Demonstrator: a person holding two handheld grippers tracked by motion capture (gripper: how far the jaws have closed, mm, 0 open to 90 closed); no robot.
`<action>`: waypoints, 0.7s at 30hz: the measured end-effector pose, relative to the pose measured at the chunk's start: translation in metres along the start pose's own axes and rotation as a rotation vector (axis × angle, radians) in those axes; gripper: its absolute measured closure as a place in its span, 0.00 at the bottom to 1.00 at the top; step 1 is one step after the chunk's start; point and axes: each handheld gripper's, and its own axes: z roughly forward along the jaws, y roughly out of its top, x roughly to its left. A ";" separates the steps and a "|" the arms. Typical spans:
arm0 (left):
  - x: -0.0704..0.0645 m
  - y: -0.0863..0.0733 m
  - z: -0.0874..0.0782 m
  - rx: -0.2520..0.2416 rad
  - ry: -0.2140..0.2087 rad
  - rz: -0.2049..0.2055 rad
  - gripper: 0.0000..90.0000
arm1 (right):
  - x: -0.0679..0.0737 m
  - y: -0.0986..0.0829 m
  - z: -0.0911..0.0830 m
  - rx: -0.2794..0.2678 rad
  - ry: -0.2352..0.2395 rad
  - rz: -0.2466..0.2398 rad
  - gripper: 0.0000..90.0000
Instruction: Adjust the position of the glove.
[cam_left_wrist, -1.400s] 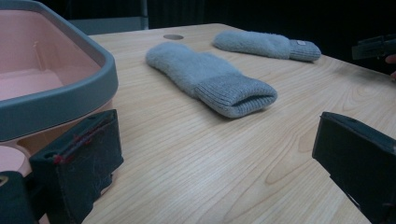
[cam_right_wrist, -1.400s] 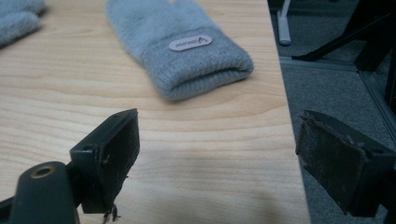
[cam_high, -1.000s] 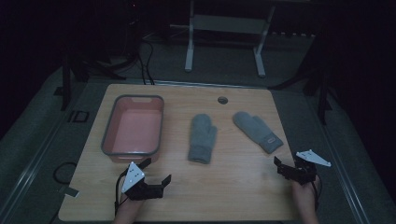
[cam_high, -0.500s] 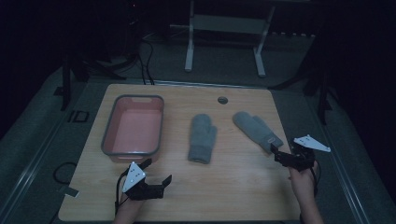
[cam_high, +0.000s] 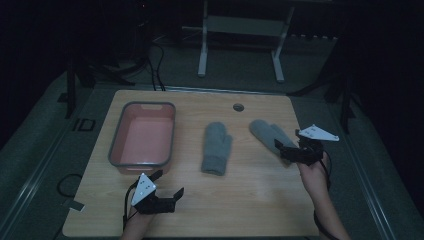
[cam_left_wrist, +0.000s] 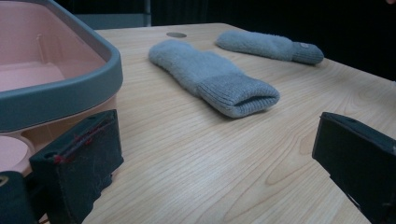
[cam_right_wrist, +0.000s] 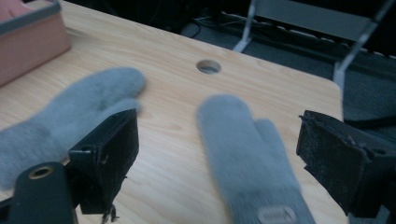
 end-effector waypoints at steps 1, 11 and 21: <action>0.000 0.000 0.000 0.001 -0.001 -0.002 0.02 | 0.003 0.003 0.003 -0.009 0.018 -0.006 0.14; 0.000 0.000 0.000 0.014 -0.018 0.005 0.02 | 0.036 0.023 0.036 0.019 0.064 -0.032 0.14; -0.001 0.001 0.001 0.029 -0.031 0.016 0.02 | 0.073 0.032 0.084 0.090 0.250 -0.090 0.15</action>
